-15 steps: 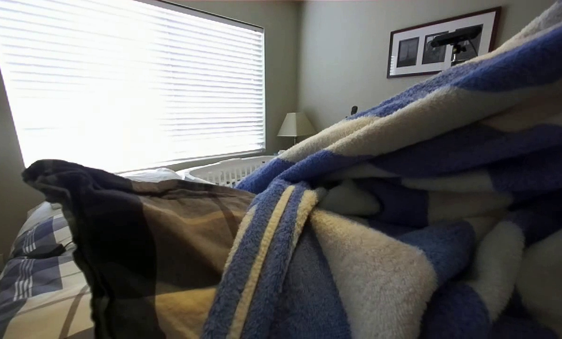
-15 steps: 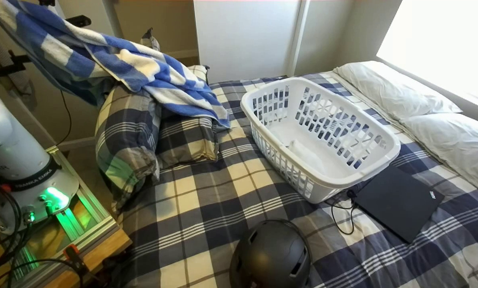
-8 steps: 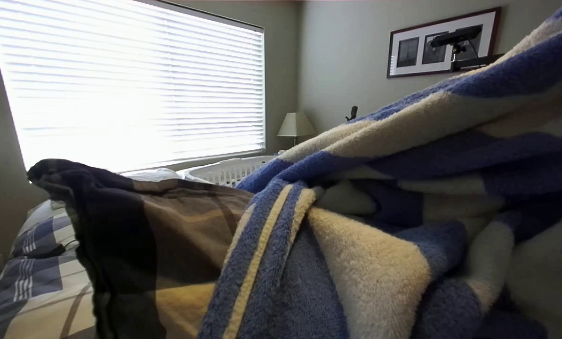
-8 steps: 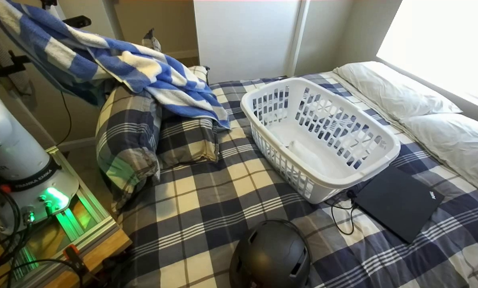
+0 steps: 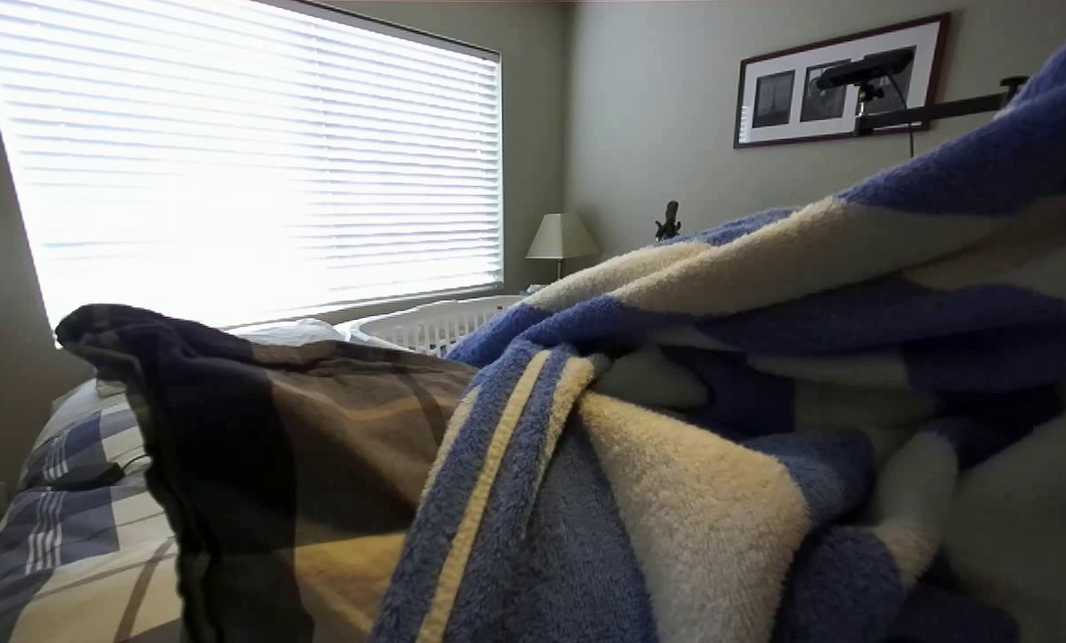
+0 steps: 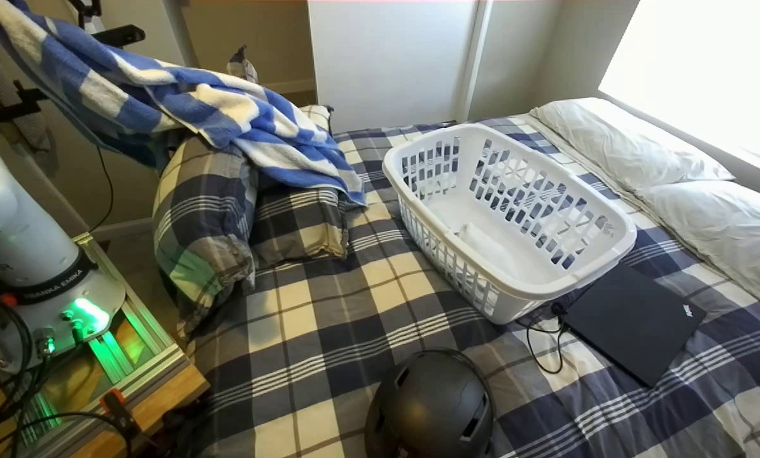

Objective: Put the towel on the pillow

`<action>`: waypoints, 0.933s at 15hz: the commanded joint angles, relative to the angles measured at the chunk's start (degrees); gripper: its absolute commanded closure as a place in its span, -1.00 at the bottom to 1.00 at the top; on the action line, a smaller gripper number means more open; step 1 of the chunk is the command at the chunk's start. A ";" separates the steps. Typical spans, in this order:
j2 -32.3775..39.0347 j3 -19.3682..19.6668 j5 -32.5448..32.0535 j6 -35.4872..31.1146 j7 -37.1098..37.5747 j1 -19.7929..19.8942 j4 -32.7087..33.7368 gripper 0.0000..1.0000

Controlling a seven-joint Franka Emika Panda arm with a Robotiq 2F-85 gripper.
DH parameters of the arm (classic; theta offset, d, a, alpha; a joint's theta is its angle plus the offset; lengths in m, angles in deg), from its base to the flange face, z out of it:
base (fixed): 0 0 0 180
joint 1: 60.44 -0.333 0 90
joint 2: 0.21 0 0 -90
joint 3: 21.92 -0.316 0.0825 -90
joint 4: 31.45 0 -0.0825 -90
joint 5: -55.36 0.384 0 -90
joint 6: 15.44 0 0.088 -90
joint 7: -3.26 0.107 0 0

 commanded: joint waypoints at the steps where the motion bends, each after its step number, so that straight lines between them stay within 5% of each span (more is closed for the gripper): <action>1: -2.36 1.62 -11.39 1.94 -0.41 3.00 -2.28 -1.00; 7: -3.78 5.08 -32.28 -1.55 -0.30 6.99 -5.57 -1.00; 14: -0.43 8.02 -42.16 -16.48 9.00 11.23 -6.96 -1.00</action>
